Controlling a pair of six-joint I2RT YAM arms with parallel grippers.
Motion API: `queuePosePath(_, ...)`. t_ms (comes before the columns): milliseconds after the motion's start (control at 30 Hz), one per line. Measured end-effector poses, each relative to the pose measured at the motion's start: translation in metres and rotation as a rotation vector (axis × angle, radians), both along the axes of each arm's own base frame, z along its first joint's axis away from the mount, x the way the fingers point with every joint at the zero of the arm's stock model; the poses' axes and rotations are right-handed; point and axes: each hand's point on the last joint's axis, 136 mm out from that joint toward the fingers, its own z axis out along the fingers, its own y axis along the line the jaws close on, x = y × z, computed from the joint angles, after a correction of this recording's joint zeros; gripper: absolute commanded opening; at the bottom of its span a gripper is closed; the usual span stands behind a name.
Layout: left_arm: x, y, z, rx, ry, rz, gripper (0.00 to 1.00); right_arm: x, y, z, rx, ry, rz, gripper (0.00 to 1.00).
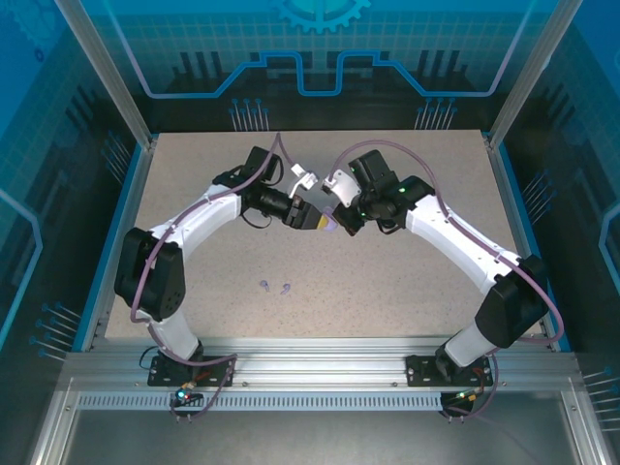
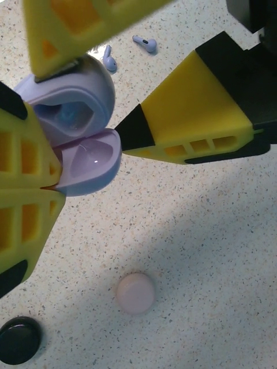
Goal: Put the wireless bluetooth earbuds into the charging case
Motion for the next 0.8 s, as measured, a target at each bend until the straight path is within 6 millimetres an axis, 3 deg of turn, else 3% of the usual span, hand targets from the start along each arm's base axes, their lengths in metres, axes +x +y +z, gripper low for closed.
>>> queuePosePath(500,0.002,-0.002,0.008,-0.079,0.001,0.012,0.53,0.000,-0.001,0.001,0.041,0.024,-0.022,0.00)
queuePosePath(800,-0.002,-0.011,0.012,-0.096,0.001,-0.008,0.44,-0.002,0.001,0.002,0.053,0.032,-0.016,0.00)
